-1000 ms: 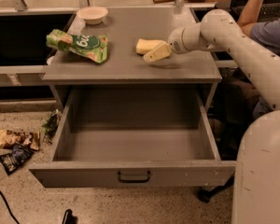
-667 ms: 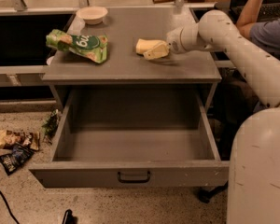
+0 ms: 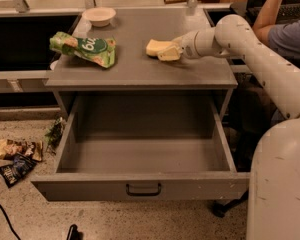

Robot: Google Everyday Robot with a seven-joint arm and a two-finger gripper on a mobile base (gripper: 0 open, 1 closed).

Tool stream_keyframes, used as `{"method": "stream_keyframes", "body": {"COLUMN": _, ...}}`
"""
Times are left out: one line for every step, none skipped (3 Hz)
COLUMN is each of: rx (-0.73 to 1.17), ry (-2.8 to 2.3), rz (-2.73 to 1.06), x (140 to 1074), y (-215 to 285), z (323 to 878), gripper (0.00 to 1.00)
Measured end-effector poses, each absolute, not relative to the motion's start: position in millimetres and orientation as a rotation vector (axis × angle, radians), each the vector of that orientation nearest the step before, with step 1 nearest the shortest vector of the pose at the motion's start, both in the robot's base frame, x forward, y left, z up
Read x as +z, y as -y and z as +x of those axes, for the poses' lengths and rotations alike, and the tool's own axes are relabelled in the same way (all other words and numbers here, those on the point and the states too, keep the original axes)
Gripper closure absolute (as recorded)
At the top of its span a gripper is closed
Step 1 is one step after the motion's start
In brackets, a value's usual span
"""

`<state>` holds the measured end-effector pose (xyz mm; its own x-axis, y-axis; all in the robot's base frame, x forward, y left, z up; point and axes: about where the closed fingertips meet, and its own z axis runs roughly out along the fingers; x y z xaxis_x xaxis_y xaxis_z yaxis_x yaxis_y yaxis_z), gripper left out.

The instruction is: Place sponge into top drawer

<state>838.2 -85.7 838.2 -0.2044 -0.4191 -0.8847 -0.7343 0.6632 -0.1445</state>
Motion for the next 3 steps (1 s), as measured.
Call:
{"method": "stream_keyframes", "body": {"rx": 0.382, "ry": -1.730, "rz": -0.945, "x": 873.5, "y": 87.2, "z": 815.4, "gripper": 0.89}}
{"method": "stream_keyframes", "body": {"rx": 0.376, "ry": -1.598, "rz": -1.062, "x": 913.3, "y": 71.9, "z": 777.5, "gripper": 1.00}}
{"method": "stream_keyframes", "body": {"rx": 0.376, "ry": -1.598, "rz": -1.063, "x": 913.3, "y": 71.7, "z": 777.4, "gripper": 1.00}}
